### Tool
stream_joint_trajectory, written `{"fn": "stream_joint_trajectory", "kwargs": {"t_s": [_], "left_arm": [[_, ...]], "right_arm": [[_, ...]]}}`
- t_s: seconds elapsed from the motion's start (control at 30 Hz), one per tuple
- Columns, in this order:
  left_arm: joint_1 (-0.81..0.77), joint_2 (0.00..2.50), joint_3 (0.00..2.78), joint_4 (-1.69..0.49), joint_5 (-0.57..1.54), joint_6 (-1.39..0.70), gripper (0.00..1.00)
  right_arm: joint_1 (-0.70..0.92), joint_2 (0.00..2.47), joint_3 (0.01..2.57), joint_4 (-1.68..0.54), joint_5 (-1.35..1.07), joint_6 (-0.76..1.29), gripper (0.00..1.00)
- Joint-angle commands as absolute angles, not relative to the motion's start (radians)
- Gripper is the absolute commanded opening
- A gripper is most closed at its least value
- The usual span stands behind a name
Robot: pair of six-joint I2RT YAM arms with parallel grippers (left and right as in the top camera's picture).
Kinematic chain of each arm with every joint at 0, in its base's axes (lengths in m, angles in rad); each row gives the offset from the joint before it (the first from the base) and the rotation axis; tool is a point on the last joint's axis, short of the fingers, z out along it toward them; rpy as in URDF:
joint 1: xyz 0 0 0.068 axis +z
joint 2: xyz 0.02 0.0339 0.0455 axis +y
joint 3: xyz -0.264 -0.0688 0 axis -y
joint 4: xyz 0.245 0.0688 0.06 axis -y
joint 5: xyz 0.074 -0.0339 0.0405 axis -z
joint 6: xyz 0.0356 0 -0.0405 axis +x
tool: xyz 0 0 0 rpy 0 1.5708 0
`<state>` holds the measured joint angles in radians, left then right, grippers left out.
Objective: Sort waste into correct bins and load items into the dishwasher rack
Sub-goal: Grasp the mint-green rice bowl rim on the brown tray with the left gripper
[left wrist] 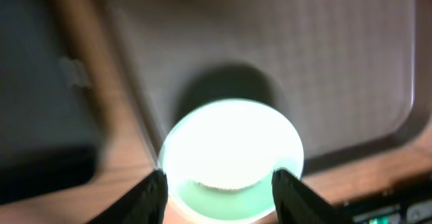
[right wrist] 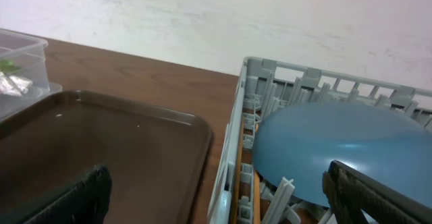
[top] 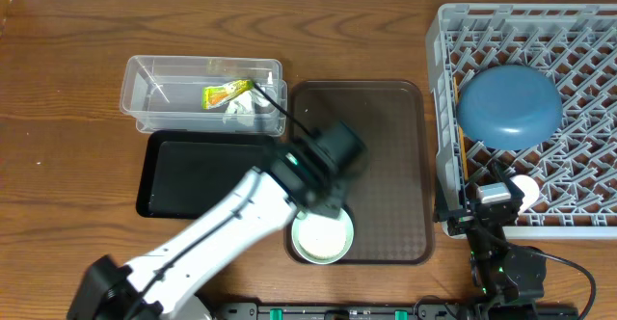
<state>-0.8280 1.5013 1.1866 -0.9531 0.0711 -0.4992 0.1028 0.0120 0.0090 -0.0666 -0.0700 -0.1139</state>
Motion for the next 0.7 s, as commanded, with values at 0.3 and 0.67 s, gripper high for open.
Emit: {"fn": "stream_joint_trajectory", "kwargs": {"t_s": [0.3, 0.67], "left_arm": [[-1.002, 1.674, 1.090, -0.673, 0.080, -0.669, 0.49], [-0.982, 1.728, 1.090, -0.675, 0.054, -0.674, 0.08]], "right_arm": [[0.092, 0.006, 0.006, -0.067, -0.064, -0.117, 0.99], [0.092, 0.006, 0.006, -0.067, -0.064, -0.117, 0.99]]}}
